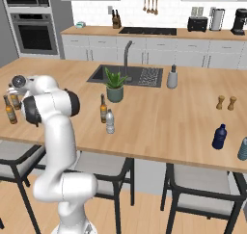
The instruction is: Move the plastic bottles in the middle to the plastics group, and the glass bottles in the middle to the glass group.
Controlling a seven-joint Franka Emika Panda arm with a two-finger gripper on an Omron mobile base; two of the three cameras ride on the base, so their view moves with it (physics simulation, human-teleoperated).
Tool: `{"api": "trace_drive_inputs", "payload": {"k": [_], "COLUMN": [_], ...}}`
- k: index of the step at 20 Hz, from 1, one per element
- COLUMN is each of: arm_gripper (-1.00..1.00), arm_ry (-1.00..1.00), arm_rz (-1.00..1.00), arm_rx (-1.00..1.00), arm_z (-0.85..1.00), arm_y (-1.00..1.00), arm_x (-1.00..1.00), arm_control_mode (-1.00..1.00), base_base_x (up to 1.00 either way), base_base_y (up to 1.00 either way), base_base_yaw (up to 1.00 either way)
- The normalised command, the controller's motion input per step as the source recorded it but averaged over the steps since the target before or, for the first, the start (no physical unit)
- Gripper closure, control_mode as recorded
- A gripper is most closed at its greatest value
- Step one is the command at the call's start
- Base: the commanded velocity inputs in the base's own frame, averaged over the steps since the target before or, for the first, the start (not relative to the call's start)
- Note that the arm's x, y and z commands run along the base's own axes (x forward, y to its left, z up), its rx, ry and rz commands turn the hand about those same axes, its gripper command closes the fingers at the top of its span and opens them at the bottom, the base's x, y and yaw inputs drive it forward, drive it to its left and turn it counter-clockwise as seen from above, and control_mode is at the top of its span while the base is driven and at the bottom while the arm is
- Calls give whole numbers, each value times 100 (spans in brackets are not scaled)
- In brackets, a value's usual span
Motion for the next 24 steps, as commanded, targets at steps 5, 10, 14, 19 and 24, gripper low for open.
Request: {"api": "trace_drive_inputs", "payload": {"k": [5,10,14,19,24], "arm_gripper": [100,100,100,100,100], "arm_ry": [0,0,0,0,0], "arm_rz": [0,0,0,4,1], "arm_rx": [0,0,0,1,1], "arm_z": [0,0,0,-5,-33], "arm_y": [22,24,19,7,1], "arm_x": [65,37,5,0,0], "arm_control_mode": [-100,-100,-100,-100,-100], "base_base_x": [0,0,0,0,0], "base_base_y": [0,0,0,0,0], "base_base_yaw": [0,0,0,0,0]}}
